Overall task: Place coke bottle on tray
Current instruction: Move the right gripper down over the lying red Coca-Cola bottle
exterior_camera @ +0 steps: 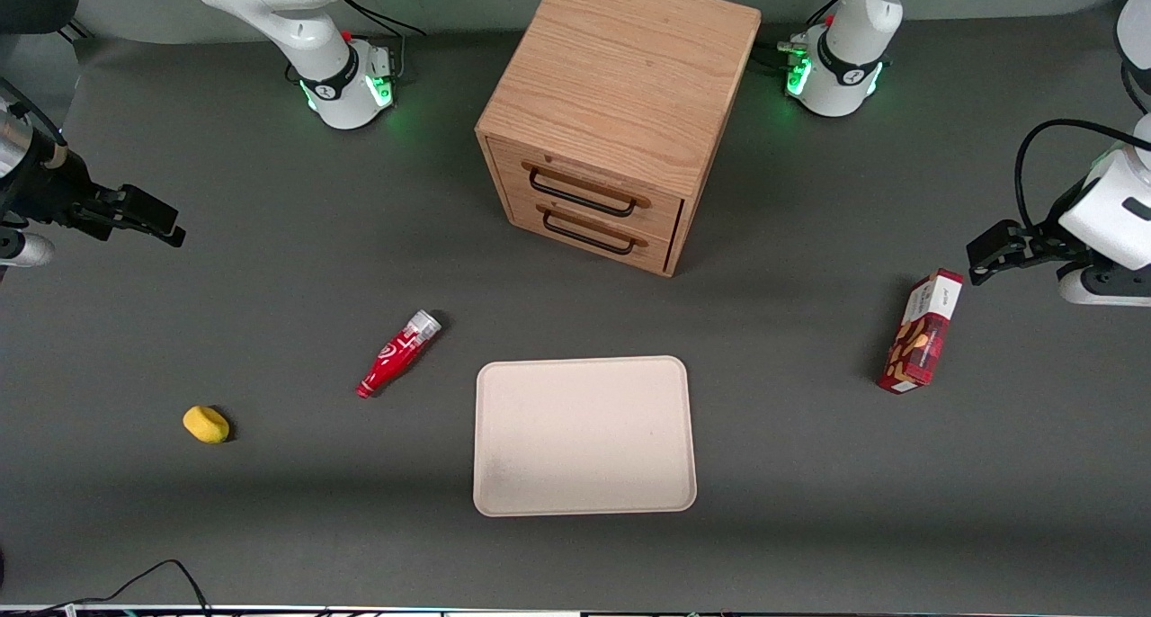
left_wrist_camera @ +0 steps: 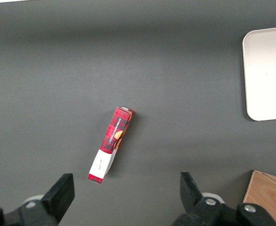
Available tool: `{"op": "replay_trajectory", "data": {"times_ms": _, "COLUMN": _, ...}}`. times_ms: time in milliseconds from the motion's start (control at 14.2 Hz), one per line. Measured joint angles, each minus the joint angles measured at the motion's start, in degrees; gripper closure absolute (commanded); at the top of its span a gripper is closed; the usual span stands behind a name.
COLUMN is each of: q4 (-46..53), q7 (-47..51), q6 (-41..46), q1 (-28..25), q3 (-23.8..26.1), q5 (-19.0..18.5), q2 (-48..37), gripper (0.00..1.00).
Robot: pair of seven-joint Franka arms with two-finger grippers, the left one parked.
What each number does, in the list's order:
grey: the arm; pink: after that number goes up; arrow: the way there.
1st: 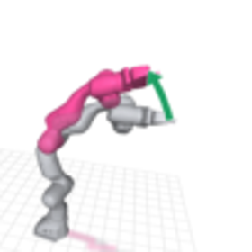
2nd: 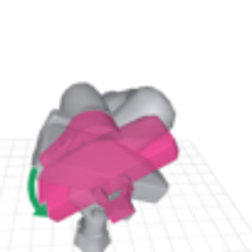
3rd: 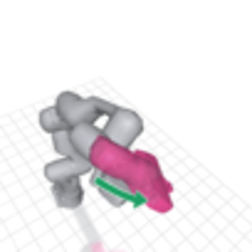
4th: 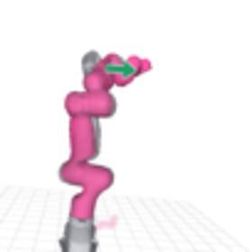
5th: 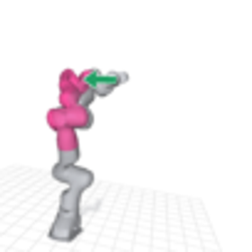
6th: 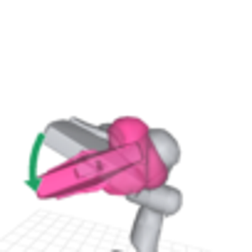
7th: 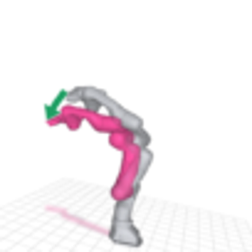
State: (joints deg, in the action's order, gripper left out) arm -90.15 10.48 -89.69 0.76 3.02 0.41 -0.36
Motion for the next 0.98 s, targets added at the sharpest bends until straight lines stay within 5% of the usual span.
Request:
{"op": "replay_trajectory", "data": {"times_ms": 633, "q4": -1.66, "q7": 0.39, "q6": -2.65, "q1": -0.16, "q3": 0.75, "q5": 0.0, "q2": 3.33, "gripper": 0.0}}
{"op": "replay_trajectory", "data": {"times_ms": 984, "q4": -3.26, "q7": 15.22, "q6": -11.26, "q1": -3.14, "q3": 3.99, "q5": 0.7, "q2": 9.89, "gripper": 0.0}}
